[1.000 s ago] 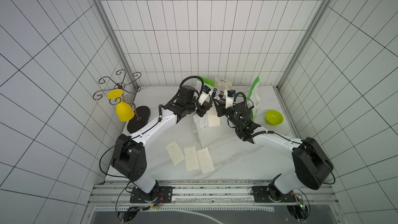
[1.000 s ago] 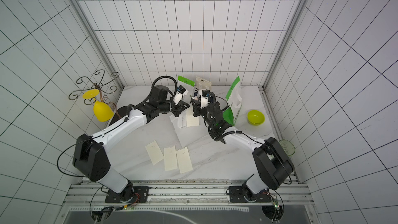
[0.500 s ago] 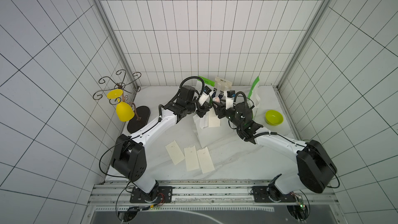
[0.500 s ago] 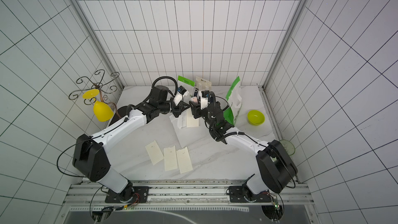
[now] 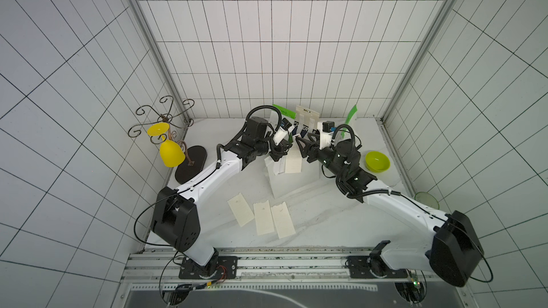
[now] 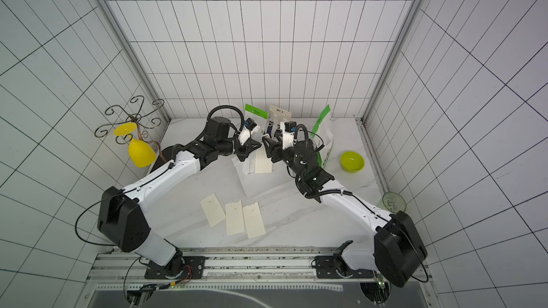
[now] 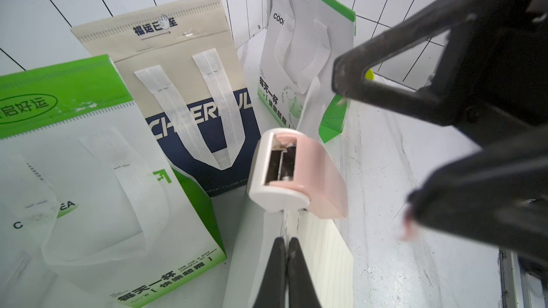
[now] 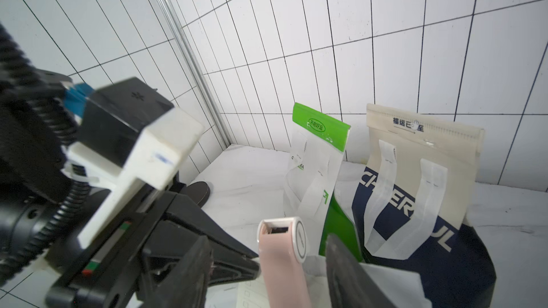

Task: Staple the receipts to the bags
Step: Place the stapler in the takeout bag, then staple the receipt to the takeout bag.

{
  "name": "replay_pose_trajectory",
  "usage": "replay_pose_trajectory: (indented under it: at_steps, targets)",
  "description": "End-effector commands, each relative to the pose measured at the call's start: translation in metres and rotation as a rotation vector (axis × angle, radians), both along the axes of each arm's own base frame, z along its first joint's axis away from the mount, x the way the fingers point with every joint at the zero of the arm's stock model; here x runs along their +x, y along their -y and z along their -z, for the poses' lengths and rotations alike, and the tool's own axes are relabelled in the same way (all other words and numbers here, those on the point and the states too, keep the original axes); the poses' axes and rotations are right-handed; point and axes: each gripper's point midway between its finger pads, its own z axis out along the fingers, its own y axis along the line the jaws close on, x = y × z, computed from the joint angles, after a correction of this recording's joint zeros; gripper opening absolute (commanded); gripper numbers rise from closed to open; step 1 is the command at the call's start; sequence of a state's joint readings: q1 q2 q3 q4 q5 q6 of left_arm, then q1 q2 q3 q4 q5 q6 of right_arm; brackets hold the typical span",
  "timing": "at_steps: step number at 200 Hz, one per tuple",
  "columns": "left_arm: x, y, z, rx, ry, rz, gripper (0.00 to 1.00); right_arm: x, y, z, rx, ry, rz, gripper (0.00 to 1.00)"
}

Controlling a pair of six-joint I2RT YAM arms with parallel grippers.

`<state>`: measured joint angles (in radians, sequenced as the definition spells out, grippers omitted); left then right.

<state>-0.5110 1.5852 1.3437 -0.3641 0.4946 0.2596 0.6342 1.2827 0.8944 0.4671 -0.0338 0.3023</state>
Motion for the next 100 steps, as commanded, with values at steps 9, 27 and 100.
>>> replay_pose_trajectory:
  at_steps: [9,27,100]
  targets:
    - [-0.006,0.000,-0.018,0.010,0.090,0.040,0.00,-0.015,0.017,-0.048,0.053,0.069,0.017,0.63]
    - [-0.007,0.000,-0.020,0.016,0.107,0.052,0.00,-0.020,0.028,-0.059,0.048,0.090,0.034,0.64]
    - [-0.009,-0.007,-0.019,0.049,0.142,0.169,0.00,-0.018,0.043,-0.081,-0.102,0.070,-0.083,0.65]
